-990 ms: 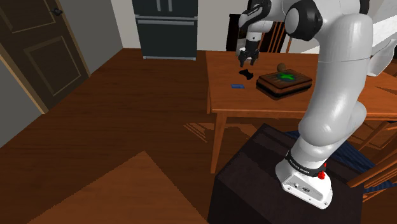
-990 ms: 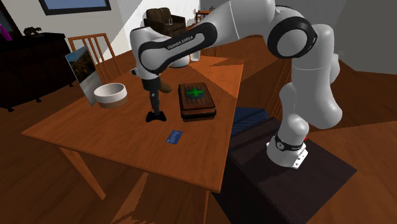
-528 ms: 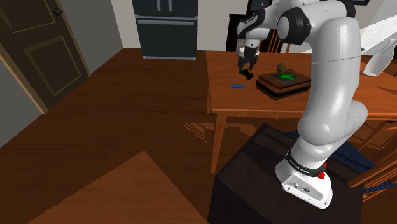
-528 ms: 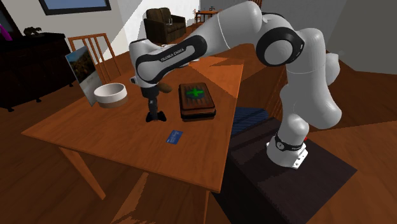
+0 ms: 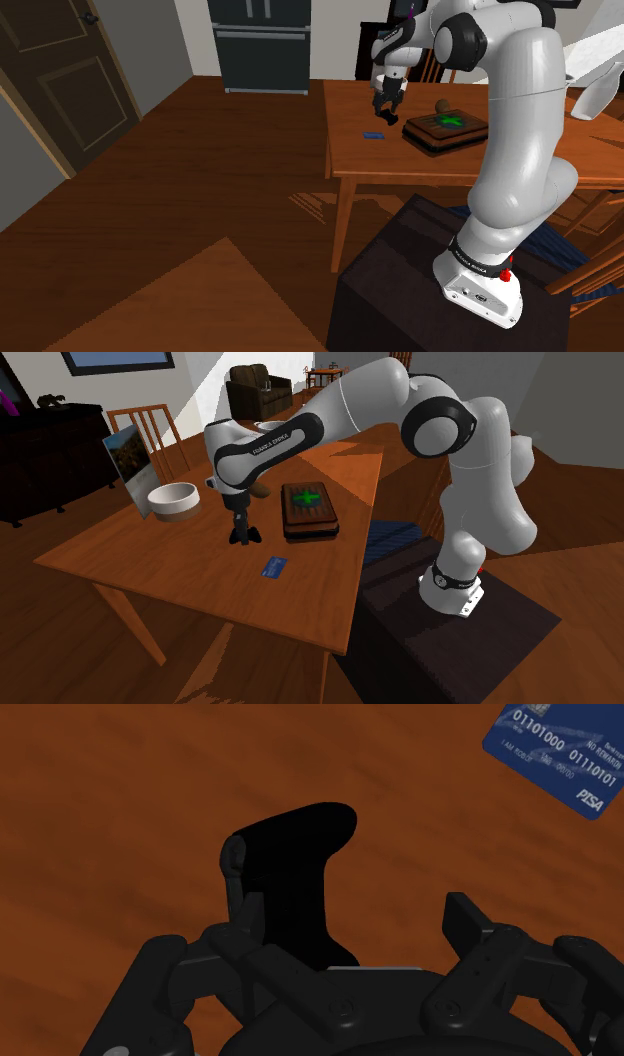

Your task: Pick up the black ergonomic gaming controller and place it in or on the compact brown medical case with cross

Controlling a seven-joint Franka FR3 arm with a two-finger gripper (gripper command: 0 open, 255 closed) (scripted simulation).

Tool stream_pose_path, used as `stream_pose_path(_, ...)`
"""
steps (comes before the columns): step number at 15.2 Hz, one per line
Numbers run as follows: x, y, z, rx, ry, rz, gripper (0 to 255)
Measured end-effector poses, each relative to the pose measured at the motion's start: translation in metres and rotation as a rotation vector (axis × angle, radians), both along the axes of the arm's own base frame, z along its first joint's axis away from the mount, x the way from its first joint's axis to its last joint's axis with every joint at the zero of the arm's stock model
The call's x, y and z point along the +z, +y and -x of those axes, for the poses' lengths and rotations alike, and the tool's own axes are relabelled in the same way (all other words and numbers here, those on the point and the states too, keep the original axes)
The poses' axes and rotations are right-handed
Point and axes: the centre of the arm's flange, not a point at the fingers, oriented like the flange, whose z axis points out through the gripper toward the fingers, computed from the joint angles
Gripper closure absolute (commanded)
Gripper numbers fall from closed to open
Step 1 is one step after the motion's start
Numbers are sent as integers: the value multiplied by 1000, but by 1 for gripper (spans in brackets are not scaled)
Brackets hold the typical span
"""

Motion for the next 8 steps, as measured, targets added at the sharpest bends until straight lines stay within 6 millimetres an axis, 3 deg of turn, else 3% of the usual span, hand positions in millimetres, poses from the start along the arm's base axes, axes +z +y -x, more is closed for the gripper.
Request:
stream_pose_path(1, 0, 0, 0, 0, 0, 0, 0)
stream_pose_path(2, 0, 0, 0, 0, 0, 0, 255)
stream_pose_path(8, 0, 0, 0, 0, 0, 0, 255)
